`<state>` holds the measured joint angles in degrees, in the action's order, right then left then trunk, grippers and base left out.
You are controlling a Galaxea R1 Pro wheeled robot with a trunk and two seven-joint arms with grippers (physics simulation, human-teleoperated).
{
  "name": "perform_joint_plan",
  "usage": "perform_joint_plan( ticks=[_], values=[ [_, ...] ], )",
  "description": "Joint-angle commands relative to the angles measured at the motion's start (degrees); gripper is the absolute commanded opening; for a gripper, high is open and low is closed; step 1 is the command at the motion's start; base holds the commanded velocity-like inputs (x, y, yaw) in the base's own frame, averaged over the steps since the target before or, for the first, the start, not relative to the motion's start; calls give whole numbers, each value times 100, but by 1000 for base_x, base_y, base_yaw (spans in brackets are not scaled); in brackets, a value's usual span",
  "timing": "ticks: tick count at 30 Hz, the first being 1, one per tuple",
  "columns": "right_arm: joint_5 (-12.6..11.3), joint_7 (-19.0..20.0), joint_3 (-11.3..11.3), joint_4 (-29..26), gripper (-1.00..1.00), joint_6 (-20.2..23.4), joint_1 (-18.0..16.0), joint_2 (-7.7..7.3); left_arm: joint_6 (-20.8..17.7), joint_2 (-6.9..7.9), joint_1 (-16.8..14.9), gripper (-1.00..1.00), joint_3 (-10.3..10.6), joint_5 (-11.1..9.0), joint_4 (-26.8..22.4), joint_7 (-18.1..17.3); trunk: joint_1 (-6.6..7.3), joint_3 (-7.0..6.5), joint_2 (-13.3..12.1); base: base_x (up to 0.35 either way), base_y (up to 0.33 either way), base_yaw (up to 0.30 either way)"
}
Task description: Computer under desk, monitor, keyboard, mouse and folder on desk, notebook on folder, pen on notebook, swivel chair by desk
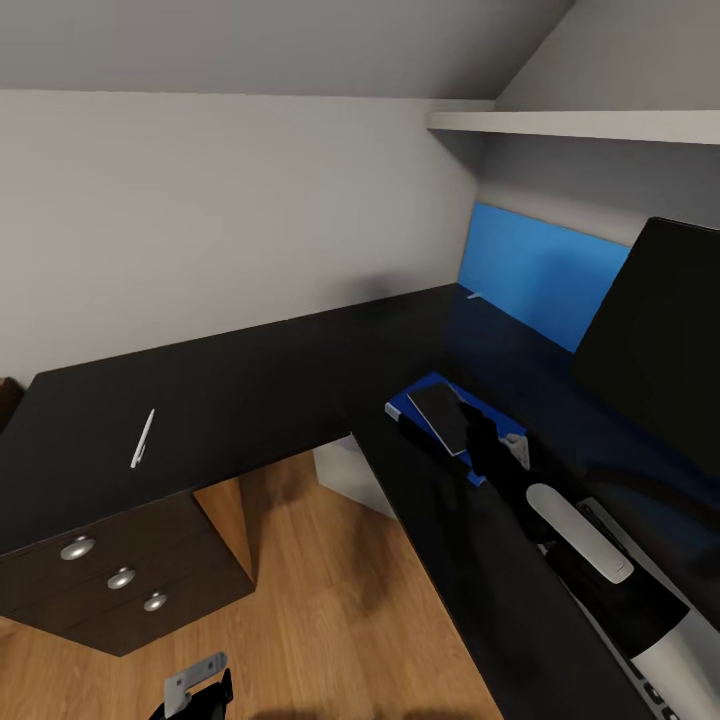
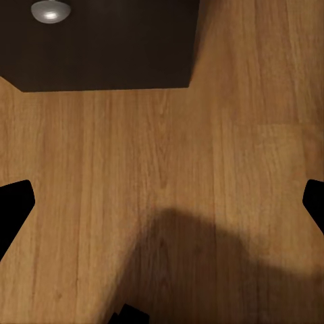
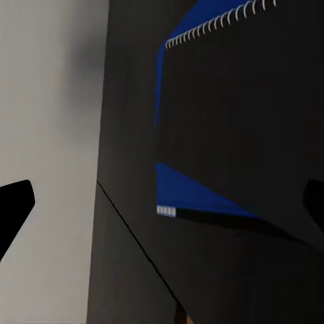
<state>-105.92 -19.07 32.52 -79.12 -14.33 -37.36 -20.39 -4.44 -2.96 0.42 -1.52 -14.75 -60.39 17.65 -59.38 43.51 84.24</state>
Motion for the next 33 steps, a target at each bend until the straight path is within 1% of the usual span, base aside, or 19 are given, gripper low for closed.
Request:
perform_joint_plan(
  ticks=[1, 15, 21, 23, 33],
  values=[
    [-42, -9, 17, -10, 100, -44, -8, -7, -30, -3, 2, 100, -6, -36, -16, 11, 0, 4, 3, 0, 0, 0],
    [-43, 35, -5, -70, 100, -67, -8, -7, -30, -9, 2, 100, 2, -36, -16, 4, 0, 4, 3, -9, 0, 0],
    [-41, 44, -25, -311, 100, -75, -8, -9, -30, -11, 2, 100, 3, -36, -16, 4, 0, 4, 3, -1, 0, 0],
    [-35, 111, -18, -403, 100, -70, -8, -8, -30, -12, 2, 100, -4, -36, -16, 5, 0, 4, 3, 0, 0, 0],
    [-34, 141, -9, -408, 100, -87, -8, 7, -30, -11, 2, 100, -2, -36, -8, 9, 0, 4, 3, 0, 0, 0]
  ],
)
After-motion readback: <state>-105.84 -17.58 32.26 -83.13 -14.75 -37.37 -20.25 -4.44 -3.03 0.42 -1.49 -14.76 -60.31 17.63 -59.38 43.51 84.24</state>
